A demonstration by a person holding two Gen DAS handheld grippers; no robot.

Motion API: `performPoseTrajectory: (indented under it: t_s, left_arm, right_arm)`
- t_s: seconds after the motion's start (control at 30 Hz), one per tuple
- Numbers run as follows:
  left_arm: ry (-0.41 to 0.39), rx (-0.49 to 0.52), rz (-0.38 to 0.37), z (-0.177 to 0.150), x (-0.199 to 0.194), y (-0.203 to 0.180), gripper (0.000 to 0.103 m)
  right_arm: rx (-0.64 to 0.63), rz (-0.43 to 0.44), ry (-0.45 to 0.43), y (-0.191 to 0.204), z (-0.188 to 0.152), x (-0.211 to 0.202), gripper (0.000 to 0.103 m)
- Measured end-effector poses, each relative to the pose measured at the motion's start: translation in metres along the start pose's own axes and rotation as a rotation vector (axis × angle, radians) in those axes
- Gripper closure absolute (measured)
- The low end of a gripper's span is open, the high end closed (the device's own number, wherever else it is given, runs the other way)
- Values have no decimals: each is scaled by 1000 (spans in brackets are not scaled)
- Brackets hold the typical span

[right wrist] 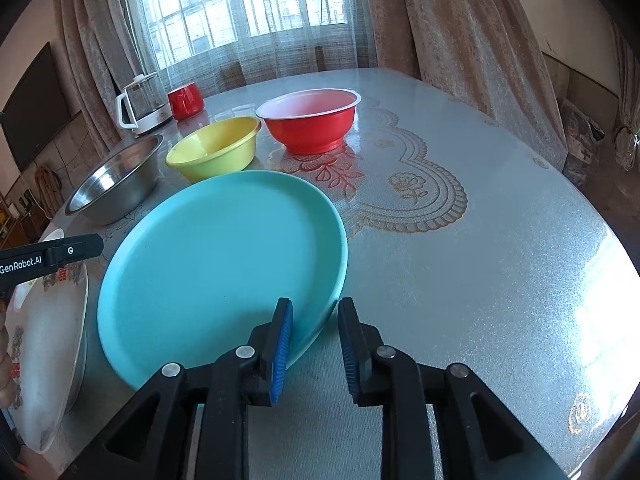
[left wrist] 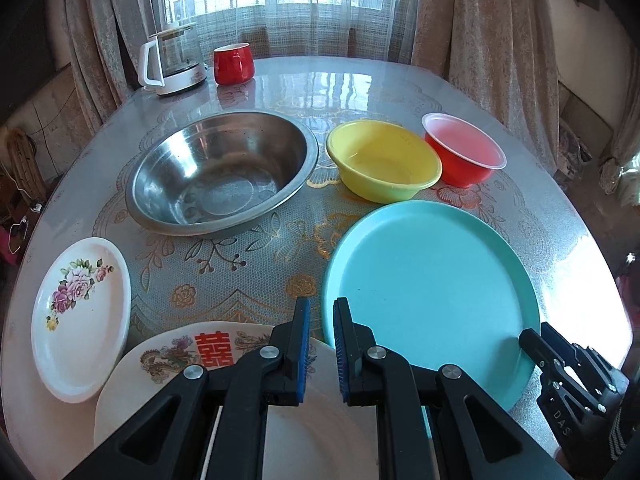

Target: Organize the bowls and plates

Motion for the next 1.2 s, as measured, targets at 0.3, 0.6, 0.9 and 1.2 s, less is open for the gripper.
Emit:
performPoseTrajectory:
  t_s: [0.3,0.6,0.9,1.2]
  left_arm:
    - [-91,-64,12,-19,-38,29,89]
    - [-159,-150,25,-47,-65,84,89]
    - [-207,-336,93,-85,-86,168,89]
    - [-210,-476,119,-121,-87,230,86]
  right_arm:
    - [27,2,18,-2,3,0,79]
    - [35,-11,5,-1,16,-10,72]
    - [-78,266,58,68,32,-29,69]
    - [-155,509,253,175,25,-8,69]
Point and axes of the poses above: each gripper's, at about its wrist camera, not at the fingertips, and x roughly the way its jaws point, y to its left, z to its top, the point moved 1 cm from there along x, roughly the way its jaws point, and after that the axes turned 8 degrees about x, right-handed, at the moved point
